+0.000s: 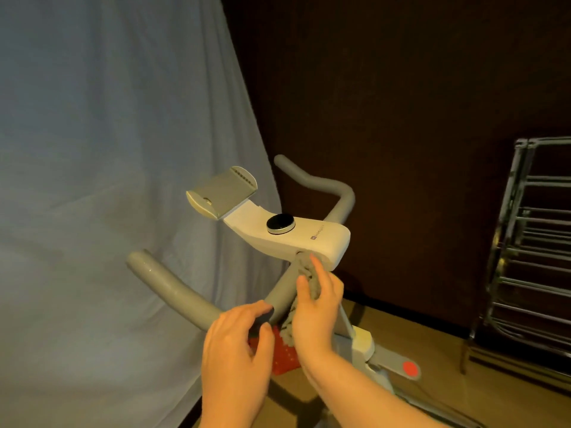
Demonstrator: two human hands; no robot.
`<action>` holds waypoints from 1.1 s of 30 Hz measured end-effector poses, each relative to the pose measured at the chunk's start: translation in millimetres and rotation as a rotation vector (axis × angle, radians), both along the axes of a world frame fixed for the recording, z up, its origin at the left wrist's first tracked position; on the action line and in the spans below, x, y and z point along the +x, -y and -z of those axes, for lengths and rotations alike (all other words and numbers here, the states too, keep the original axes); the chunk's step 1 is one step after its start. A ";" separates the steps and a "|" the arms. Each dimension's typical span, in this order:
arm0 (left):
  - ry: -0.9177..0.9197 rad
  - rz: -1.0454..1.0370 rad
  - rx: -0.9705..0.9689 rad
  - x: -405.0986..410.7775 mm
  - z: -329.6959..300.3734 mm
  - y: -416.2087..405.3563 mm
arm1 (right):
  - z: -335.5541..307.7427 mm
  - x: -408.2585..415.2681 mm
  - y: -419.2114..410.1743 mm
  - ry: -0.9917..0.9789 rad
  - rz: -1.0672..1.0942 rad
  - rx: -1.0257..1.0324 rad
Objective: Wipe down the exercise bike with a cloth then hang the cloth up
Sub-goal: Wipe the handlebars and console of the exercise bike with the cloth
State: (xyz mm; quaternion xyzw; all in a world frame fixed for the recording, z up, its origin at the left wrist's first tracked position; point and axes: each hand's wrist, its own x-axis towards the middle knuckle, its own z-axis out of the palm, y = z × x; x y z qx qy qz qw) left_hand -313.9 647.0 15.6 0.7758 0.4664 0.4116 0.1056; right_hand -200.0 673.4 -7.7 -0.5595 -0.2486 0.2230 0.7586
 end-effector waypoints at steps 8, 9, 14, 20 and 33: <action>-0.081 0.179 0.008 -18.9 -5.4 -15.7 | -4.7 -20.9 -8.0 -0.271 0.058 -0.042; -0.075 0.209 0.001 -21.3 -5.1 -19.6 | -4.9 -14.1 -14.6 -0.304 0.086 -0.051; -0.085 0.354 -0.030 -31.9 -12.6 -34.3 | -0.3 -35.3 -9.3 -0.267 0.106 -0.040; -0.132 0.515 -0.129 -36.5 -24.2 -59.5 | -8.7 -12.1 -21.3 -0.287 0.165 -0.087; -0.028 0.377 0.102 -29.6 -0.1 -51.5 | -5.0 -46.1 8.4 0.249 0.160 -0.154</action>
